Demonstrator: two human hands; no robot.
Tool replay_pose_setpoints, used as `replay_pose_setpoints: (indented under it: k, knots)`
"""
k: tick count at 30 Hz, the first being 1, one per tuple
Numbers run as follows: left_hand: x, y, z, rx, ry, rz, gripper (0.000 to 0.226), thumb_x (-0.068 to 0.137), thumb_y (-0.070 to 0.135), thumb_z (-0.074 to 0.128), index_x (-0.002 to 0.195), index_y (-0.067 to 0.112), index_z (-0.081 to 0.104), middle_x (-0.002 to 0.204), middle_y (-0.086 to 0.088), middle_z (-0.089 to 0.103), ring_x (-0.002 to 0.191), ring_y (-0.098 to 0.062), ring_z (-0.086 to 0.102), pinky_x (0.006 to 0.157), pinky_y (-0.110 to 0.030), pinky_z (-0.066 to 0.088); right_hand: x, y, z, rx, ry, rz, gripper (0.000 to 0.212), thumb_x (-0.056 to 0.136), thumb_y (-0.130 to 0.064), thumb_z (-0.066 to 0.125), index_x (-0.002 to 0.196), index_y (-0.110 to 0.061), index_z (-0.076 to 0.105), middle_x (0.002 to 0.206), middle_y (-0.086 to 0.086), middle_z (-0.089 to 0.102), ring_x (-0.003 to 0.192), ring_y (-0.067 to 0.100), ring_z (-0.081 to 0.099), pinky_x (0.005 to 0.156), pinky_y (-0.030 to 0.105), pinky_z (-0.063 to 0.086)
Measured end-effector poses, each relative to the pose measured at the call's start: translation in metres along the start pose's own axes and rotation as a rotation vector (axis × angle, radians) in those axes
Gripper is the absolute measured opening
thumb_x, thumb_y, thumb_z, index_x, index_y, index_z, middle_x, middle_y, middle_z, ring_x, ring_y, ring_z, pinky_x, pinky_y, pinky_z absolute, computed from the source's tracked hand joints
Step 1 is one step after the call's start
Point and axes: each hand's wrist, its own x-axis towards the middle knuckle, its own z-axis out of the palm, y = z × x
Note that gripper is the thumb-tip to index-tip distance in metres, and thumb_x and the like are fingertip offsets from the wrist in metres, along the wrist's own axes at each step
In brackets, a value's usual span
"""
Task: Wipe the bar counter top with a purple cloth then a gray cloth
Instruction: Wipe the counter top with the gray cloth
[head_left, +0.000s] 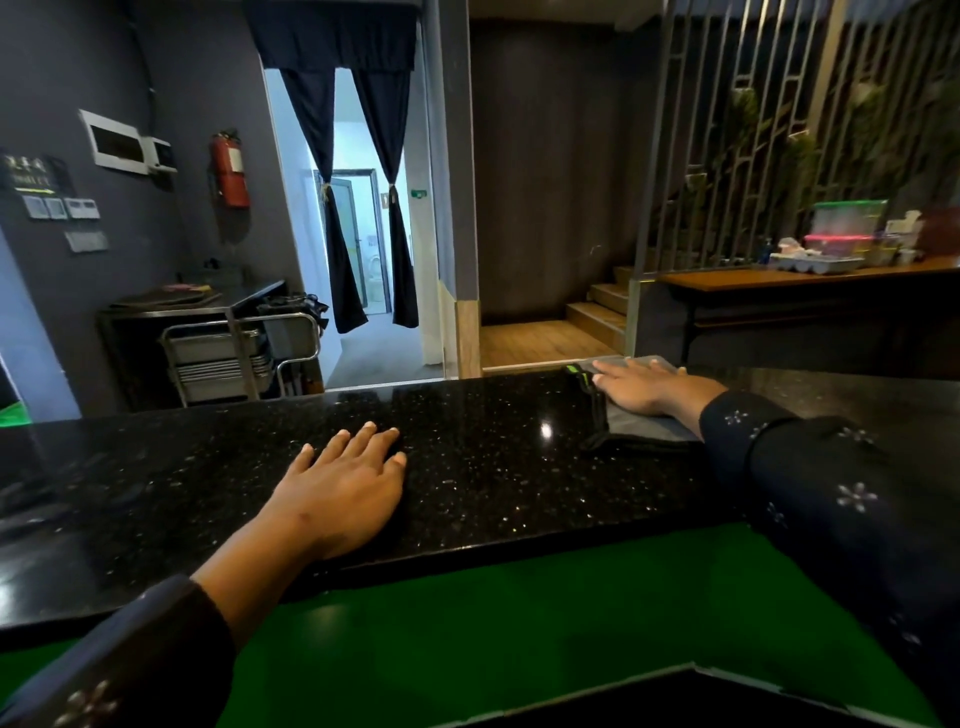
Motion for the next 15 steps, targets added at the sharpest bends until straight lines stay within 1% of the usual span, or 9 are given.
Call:
replay_pose_setpoints:
  k: [3, 5, 8, 10, 13, 15]
  knots:
    - [0.0, 0.001, 0.001, 0.011, 0.009, 0.005, 0.054, 0.1, 0.044, 0.01, 0.152, 0.028, 0.003, 0.16, 0.004, -0.004, 0.147, -0.017, -0.005, 0.118, -0.045, -0.002, 0.02, -0.01, 0.0, -0.025, -0.003, 0.014, 0.06, 0.092, -0.067, 0.012, 0.149, -0.048, 0.011, 0.163, 0.001, 0.0, 0.148, 0.035, 0.001, 0.116, 0.057, -0.002]
    - [0.001, 0.001, 0.002, 0.011, 0.018, 0.0, 0.055, 0.1, 0.044, 0.011, 0.152, 0.028, 0.005, 0.16, 0.004, -0.003, 0.147, -0.019, -0.003, 0.118, -0.045, -0.002, 0.022, -0.027, 0.001, -0.019, -0.013, -0.001, 0.059, 0.094, -0.065, 0.012, 0.15, -0.047, 0.012, 0.163, 0.001, 0.001, 0.148, 0.035, 0.0, 0.116, 0.056, -0.002]
    - [0.004, 0.001, 0.003, 0.014, 0.021, 0.006, 0.055, 0.099, 0.044, 0.011, 0.152, 0.027, 0.007, 0.161, 0.002, -0.001, 0.147, -0.021, -0.001, 0.118, -0.047, 0.0, 0.015, -0.063, 0.004, -0.003, -0.046, -0.09, 0.058, 0.096, -0.063, 0.011, 0.151, -0.045, 0.012, 0.163, 0.0, 0.0, 0.148, 0.033, -0.004, 0.114, 0.056, -0.005]
    - [0.004, 0.0, 0.002, -0.02, 0.018, -0.001, 0.055, 0.099, 0.044, 0.012, 0.152, 0.027, 0.008, 0.161, 0.002, 0.0, 0.147, -0.022, 0.0, 0.118, -0.047, 0.0, 0.003, -0.091, 0.009, -0.029, -0.047, -0.171, 0.058, 0.095, -0.064, 0.011, 0.15, -0.047, 0.011, 0.163, 0.0, 0.001, 0.148, 0.033, -0.002, 0.114, 0.056, -0.003]
    - [0.002, 0.0, 0.0, -0.058, 0.018, 0.006, 0.055, 0.099, 0.044, 0.013, 0.151, 0.027, 0.009, 0.161, 0.001, 0.001, 0.147, -0.022, 0.0, 0.118, -0.048, -0.001, -0.026, -0.132, 0.021, -0.061, -0.038, -0.293, 0.057, 0.095, -0.063, 0.011, 0.15, -0.046, 0.009, 0.163, 0.002, 0.003, 0.148, 0.033, 0.001, 0.116, 0.054, 0.0]
    - [0.0, 0.0, 0.0, -0.087, 0.025, 0.001, 0.055, 0.099, 0.044, 0.015, 0.151, 0.028, 0.011, 0.16, 0.001, 0.003, 0.147, -0.021, 0.001, 0.118, -0.047, -0.001, -0.055, -0.149, 0.03, -0.065, -0.046, -0.362, 0.056, 0.096, -0.062, 0.01, 0.15, -0.046, 0.007, 0.163, 0.001, 0.001, 0.148, 0.032, -0.001, 0.116, 0.053, -0.002]
